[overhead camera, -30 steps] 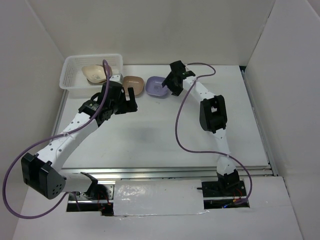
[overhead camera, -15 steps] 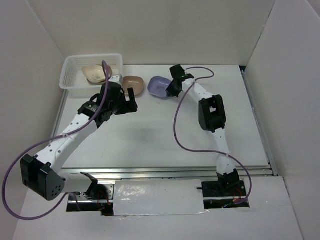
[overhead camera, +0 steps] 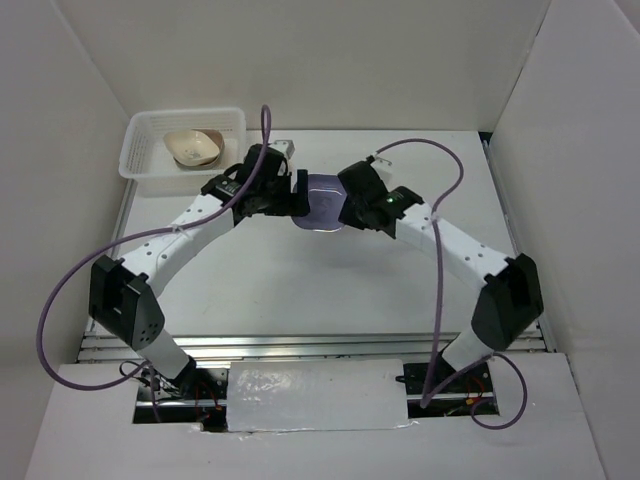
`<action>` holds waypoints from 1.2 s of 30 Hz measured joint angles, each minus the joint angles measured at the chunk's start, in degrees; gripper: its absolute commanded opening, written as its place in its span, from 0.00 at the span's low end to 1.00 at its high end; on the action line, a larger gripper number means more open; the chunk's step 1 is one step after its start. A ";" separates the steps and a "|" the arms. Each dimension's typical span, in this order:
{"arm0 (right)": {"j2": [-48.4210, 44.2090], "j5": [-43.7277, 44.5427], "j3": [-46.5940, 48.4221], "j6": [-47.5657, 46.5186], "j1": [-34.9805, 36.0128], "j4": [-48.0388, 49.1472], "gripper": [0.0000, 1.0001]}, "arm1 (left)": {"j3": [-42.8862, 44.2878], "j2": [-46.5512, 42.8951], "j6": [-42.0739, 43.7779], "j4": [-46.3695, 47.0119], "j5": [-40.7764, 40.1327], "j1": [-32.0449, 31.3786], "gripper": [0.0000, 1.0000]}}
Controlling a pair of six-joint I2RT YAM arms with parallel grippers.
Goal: Place the plates into the plastic bin on the countertop
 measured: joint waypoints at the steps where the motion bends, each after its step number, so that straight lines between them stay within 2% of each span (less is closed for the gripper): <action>1: -2.67 -0.57 -1.36 -0.02 0.61 0.31 0.00 | 0.07 0.72 -0.04 -0.15 0.33 -0.39 0.91; 2: -4.79 -1.07 -2.49 -0.04 0.74 0.57 0.00 | 0.07 1.31 -0.17 -0.35 0.63 -0.63 0.90; 4: -8.09 -1.62 -4.33 0.00 0.61 1.49 0.00 | -0.44 2.03 -0.35 -0.37 0.87 -1.11 0.74; 5: -9.20 -2.10 -5.11 0.00 0.48 2.05 0.00 | -0.83 2.12 -0.63 -0.42 0.96 -1.31 0.61; 6: -10.27 -2.84 -5.92 -0.13 0.35 2.60 0.00 | -1.16 2.16 -1.01 -0.39 1.18 -1.49 0.37; 8: -11.67 -3.56 -7.56 -0.44 0.66 2.82 0.00 | -1.16 2.21 -2.03 0.33 2.36 -1.86 0.17; 9: -11.98 -3.80 -8.28 -0.44 0.90 2.75 0.00 | -0.83 2.21 -2.23 0.46 2.47 -2.32 0.00; 11: -12.20 -3.80 -8.79 0.07 1.05 2.36 0.02 | 0.02 2.32 -3.41 0.15 1.79 -2.73 0.00; 12: -12.31 -3.78 -8.79 0.22 1.05 2.80 0.11 | 0.76 2.62 -3.69 -0.37 1.46 -2.64 0.00; 13: -12.55 -3.80 -8.79 0.20 1.05 3.08 0.31 | 1.57 2.97 -3.89 -0.87 1.38 -2.54 0.00; 14: -12.79 -4.11 -8.79 0.26 0.98 3.37 0.91 | 2.43 3.28 -3.80 -1.18 1.03 -2.29 0.00; 15: -13.29 -4.81 -8.81 0.17 1.01 3.52 1.00 | 3.13 3.54 -3.48 -1.44 -0.11 -2.19 0.00; 19: -17.77 -5.64 -9.79 -0.94 0.48 3.96 1.00 | 6.49 4.76 -3.19 -3.67 -4.13 2.27 0.00; 24: -27.58 -6.56 -17.25 -1.68 -4.26 6.27 1.00 | 15.93 8.85 -3.37 -4.83 -9.64 19.30 0.00; 28: -30.25 -9.64 -22.86 -2.69 -7.08 8.02 1.00 | 31.32 19.78 -3.74 -5.99 -12.61 30.93 0.00; 32: -29.05 -13.20 -26.91 -3.50 -7.37 9.18 1.00 | 46.64 33.51 -5.75 -8.04 -13.49 36.65 0.00; 36: -29.20 -14.82 -29.46 -4.26 -7.08 9.79 1.00 | 47.71 39.45 -8.50 -8.41 -10.34 40.46 0.00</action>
